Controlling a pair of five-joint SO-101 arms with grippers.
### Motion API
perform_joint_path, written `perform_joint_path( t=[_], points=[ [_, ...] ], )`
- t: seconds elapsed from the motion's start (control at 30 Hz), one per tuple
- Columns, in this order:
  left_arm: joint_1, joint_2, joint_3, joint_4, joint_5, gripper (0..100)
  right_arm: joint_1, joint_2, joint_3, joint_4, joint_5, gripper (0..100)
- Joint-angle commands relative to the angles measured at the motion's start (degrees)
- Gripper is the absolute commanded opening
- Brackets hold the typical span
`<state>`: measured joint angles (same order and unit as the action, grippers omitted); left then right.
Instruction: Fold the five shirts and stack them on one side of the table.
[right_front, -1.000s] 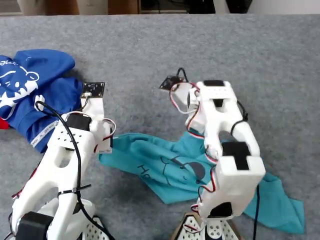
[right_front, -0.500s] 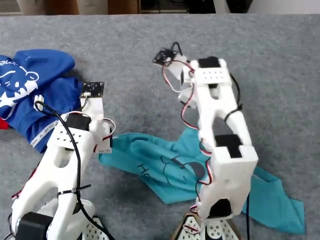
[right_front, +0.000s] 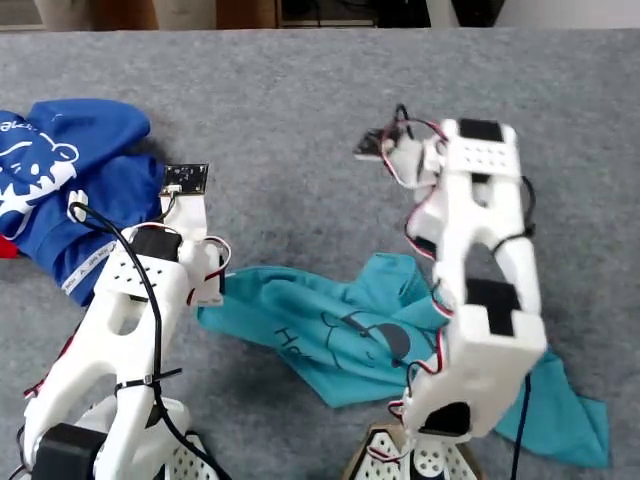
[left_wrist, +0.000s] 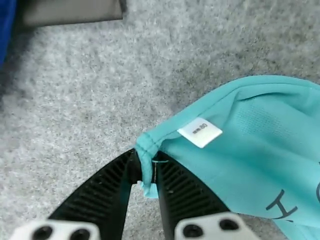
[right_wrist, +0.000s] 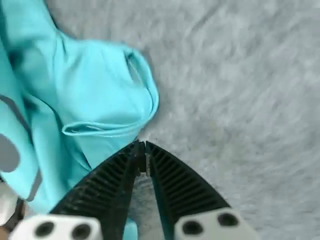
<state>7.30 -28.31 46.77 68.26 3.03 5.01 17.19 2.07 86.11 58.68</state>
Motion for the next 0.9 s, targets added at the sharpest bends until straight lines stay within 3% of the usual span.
perform_joint_path(
  t=[0.0, 0.1, 0.3, 0.63, 0.77, 0.87],
  points=[
    [-0.26, -0.31, -0.35, -0.62, -0.18, 2, 4.53, -5.93, 11.82, -9.05, 1.41, 0.2],
    [-0.26, -0.31, -0.35, -0.62, -0.18, 2, 6.29, -7.25, 19.74, -13.80, 2.11, 0.3],
    [-0.88, -0.13, -0.26, -0.35, -0.26, 2, 11.47, -10.07, 26.68, -9.93, 6.86, 0.2],
    [-1.58, -0.13, -0.26, -0.62, -0.26, 2, 20.62, -30.46, 45.49, -10.90, 18.64, 0.5],
    [-1.58, -0.13, -0.26, -0.62, -0.26, 2, 26.33, -36.00, 46.29, -12.31, 21.45, 0.5],
    [-1.58, -0.13, -0.26, -0.62, -0.26, 2, 27.38, -38.81, 41.63, -13.19, 18.90, 0.7]
  ],
)
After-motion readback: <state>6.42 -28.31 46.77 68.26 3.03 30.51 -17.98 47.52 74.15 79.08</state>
